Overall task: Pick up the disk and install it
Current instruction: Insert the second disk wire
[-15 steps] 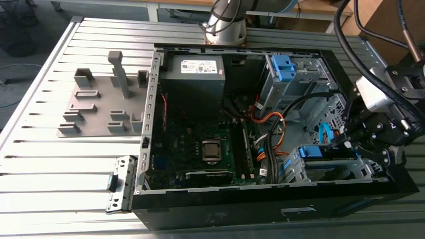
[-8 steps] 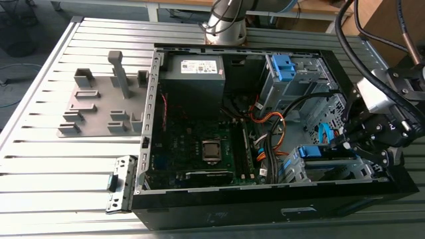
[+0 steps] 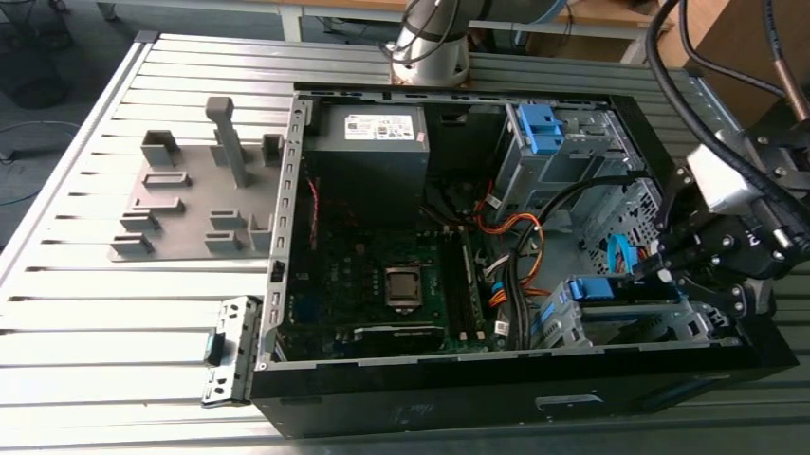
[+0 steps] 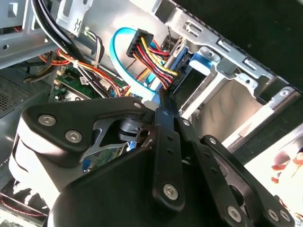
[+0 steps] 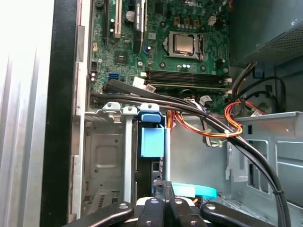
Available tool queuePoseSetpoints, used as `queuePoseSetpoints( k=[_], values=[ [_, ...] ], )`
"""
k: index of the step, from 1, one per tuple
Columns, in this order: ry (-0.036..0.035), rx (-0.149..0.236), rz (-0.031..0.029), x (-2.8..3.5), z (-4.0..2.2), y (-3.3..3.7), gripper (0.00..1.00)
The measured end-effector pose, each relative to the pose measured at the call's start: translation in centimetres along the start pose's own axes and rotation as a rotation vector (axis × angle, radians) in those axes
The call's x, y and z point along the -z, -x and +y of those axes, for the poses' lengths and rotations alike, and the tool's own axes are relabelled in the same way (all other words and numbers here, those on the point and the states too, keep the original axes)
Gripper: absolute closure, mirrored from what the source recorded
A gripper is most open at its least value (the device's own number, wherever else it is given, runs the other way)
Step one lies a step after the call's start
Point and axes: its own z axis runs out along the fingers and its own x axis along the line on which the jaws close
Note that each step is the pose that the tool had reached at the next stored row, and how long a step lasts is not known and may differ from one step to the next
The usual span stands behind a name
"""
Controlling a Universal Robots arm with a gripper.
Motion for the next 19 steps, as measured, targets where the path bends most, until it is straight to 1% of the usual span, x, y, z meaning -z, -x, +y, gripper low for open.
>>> queuePoseSetpoints(
  k=[1,4,7,9,10,17,18,19],
  values=[
    [0.0001,0.0,0.0017,0.21,-0.05,0.02,0.89],
    [0.0001,0.0,0.0005,0.6,-0.27,0.08,0.89],
    [0.0027,-0.001,-0.0001,0.79,-0.79,0.09,0.89],
    [0.0033,-0.001,-0.0002,1.11,-0.98,0.14,0.89],
    [0.0033,-0.001,-0.0004,1.4,-0.98,0.18,0.89],
    [0.0033,-0.001,-0.0009,4.36,-0.71,0.67,0.89],
    [0.0033,-0.001,-0.0009,4.57,-0.69,0.71,0.89],
    [0.0032,-0.001,-0.0009,4.63,-0.68,0.71,0.89]
  ],
)
